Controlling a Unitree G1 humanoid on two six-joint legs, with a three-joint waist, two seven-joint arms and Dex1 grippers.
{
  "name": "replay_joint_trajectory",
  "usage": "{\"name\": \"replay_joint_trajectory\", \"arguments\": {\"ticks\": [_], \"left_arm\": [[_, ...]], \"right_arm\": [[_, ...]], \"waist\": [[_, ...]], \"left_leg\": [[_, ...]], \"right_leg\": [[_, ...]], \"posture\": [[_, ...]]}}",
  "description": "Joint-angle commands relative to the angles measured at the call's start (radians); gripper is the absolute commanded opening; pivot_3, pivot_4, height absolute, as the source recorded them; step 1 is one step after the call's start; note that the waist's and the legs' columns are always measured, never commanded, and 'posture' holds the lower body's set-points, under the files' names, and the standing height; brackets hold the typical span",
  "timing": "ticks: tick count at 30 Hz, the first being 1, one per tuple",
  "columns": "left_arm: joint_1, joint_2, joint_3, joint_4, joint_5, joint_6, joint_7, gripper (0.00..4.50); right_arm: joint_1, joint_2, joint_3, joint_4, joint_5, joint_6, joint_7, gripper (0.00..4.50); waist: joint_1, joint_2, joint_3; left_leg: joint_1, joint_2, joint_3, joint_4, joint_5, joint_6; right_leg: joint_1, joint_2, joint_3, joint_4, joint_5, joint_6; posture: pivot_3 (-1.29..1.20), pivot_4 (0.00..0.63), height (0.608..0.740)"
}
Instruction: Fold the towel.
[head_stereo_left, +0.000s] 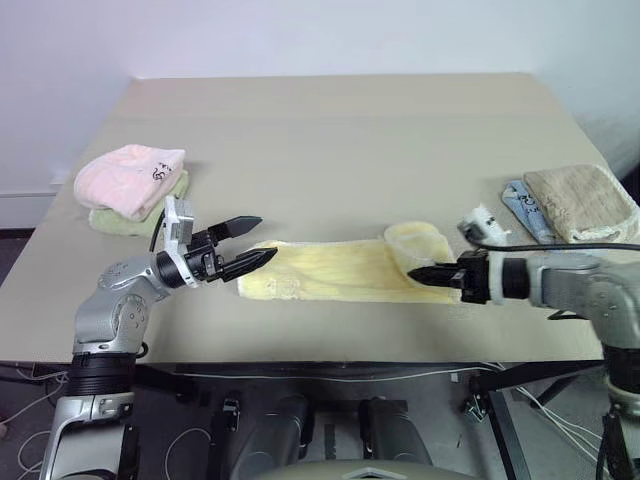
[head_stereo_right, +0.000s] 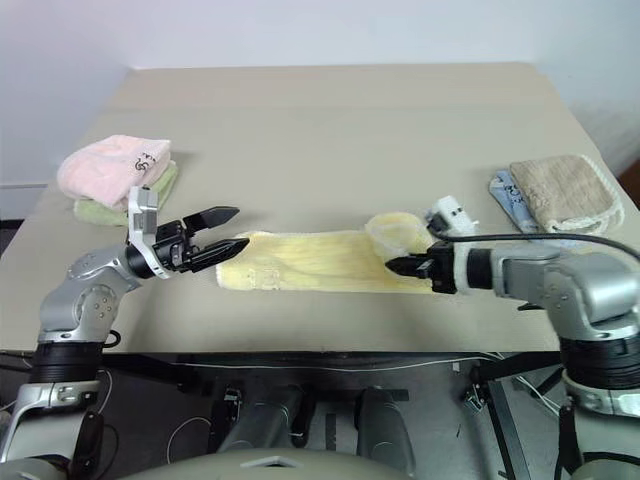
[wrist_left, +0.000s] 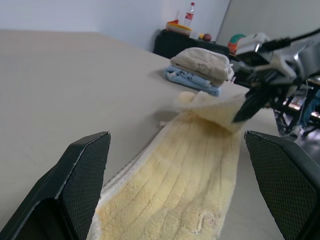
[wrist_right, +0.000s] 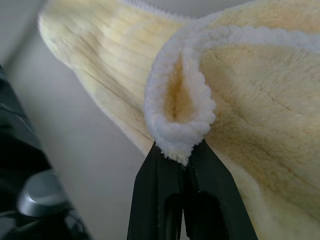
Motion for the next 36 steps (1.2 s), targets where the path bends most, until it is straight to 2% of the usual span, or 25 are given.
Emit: {"name": "replay_joint_trajectory", "arguments": {"ticks": [1, 9, 19, 23, 31, 36], "left_arm": [[0.006, 0.016, 0.021, -0.035, -0.004, -0.015, 0.002, 4.50], [0.015, 0.030, 0.031, -0.042, -0.006, -0.017, 0.007, 4.50], [0.034, 0.032, 0.030, -0.056, -0.002, -0.029, 0.008, 4.50], [0.039, 0.034, 0.032, -0.058, 0.003, -0.034, 0.014, 4.50], [-0.016, 0.033, 0.041, -0.058, -0.006, 0.003, 0.075, 4.50], [-0.119, 0.019, -0.026, -0.011, 0.123, -0.065, 0.154, 4.50]], "right_arm": [[-0.008, 0.011, 0.011, -0.060, 0.004, -0.046, 0.024, 0.05], [-0.011, 0.047, 0.084, -0.106, 0.006, -0.054, 0.034, 0.05], [-0.040, 0.071, 0.105, -0.043, -0.029, -0.043, 0.015, 0.05], [-0.033, 0.081, 0.080, -0.068, 0.008, -0.042, 0.037, 0.96], [-0.014, 0.062, -0.022, -0.080, 0.044, -0.087, 0.051, 3.70], [0.006, 0.061, -0.132, -0.074, 0.027, -0.236, 0.086, 3.70]], "waist": [[0.001, 0.000, 0.000], [0.001, 0.000, 0.000], [0.001, 0.000, 0.000], [0.000, 0.000, 0.000], [0.003, 0.000, 0.000], [0.002, -0.001, 0.000]], "left_leg": [[0.000, 0.000, 0.000, 0.000, 0.000, 0.000], [0.000, 0.000, 0.000, 0.000, 0.000, 0.000], [0.000, 0.000, 0.000, 0.000, -0.001, -0.002], [0.000, 0.000, 0.000, 0.000, -0.001, -0.002], [0.000, 0.000, 0.000, 0.000, -0.001, -0.002], [0.000, 0.000, 0.000, 0.001, -0.001, -0.002]], "right_leg": [[0.000, 0.000, 0.000, 0.000, 0.000, 0.000], [0.000, 0.000, 0.000, 0.000, 0.000, 0.000], [0.000, 0.000, 0.000, 0.000, 0.000, 0.000], [0.000, 0.000, 0.000, 0.000, 0.000, 0.000], [0.000, 0.000, 0.000, 0.000, 0.000, 0.000], [0.001, 0.000, 0.000, 0.000, 0.000, 0.001]], "posture": [[0.00, 0.150, 0.740], [0.00, 0.150, 0.740], [0.00, 0.150, 0.740], [0.00, 0.150, 0.740], [0.00, 0.150, 0.740], [0.00, 0.150, 0.740]]}}
